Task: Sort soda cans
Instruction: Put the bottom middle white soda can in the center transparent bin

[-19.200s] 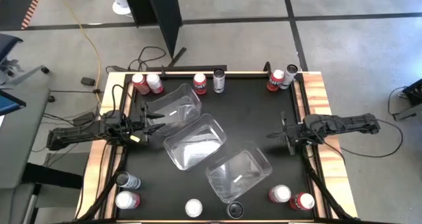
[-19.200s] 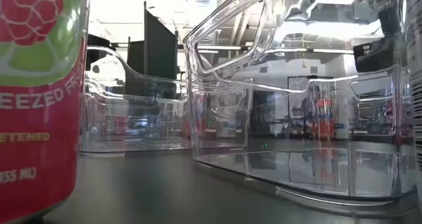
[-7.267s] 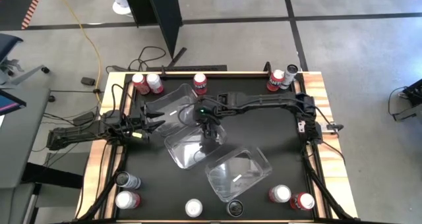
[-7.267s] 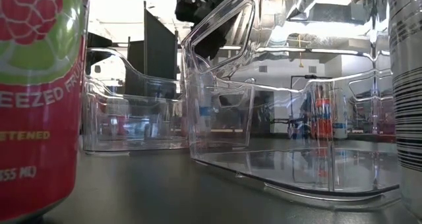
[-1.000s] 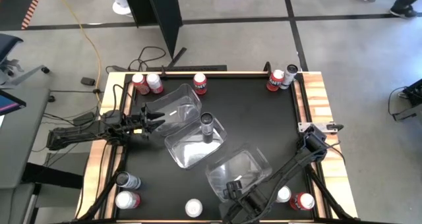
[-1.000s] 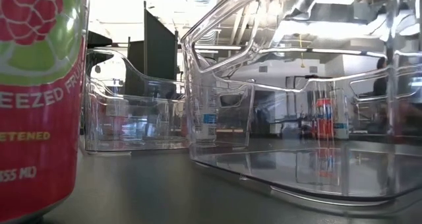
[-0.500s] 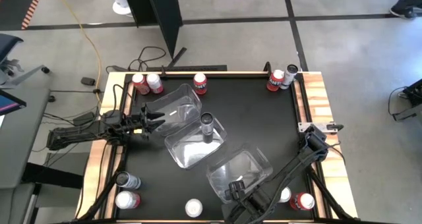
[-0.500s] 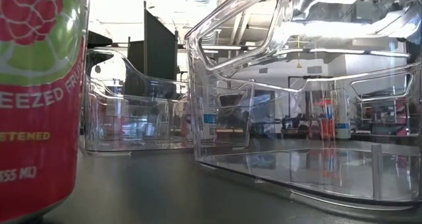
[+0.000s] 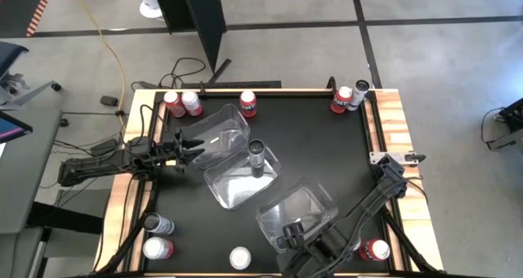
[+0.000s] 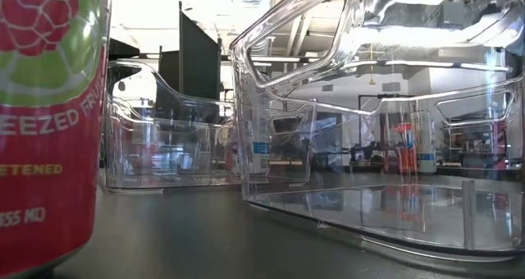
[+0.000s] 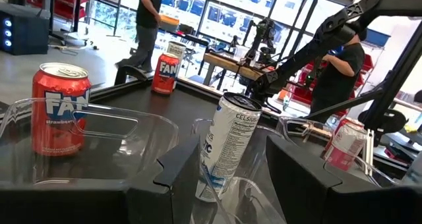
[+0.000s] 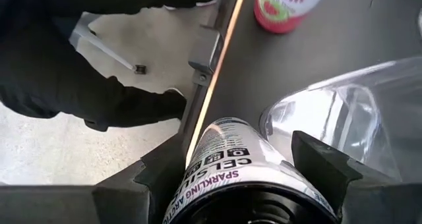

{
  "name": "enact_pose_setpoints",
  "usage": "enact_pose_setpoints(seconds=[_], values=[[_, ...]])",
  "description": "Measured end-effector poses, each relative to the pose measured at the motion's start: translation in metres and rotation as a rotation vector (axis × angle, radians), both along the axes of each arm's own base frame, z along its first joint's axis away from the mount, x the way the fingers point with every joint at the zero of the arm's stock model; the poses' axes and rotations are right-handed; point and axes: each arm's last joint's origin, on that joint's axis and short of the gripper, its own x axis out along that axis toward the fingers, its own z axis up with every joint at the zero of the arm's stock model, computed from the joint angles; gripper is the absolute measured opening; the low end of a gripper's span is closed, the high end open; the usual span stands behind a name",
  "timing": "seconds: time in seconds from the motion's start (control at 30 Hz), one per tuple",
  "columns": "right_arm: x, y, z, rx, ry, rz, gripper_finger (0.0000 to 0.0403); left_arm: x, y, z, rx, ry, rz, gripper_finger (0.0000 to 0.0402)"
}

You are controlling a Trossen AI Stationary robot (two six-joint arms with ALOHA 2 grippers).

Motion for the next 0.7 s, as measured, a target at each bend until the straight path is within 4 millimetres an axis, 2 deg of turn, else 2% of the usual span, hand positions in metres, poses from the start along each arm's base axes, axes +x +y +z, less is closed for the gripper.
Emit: enact_pose_setpoints(seconds=[0.23,0.4,0.7], values=[[0.008,-0.018,0.02,0.0,-0.048,0.018,0.025,0.0,0.0,0.0,0.0,0.0,0.0,0.0169],[0.017,-0.037,0.023,-0.017,-0.048,0.008,0.025,0.0,0.0,0.0,0.0,0.0,0.0,0.0169],[0.028,-0.056,0.024,-0.04,-0.048,0.015,0.025,0.0,0.0,0.0,0.0,0.0,0.0,0.0169]])
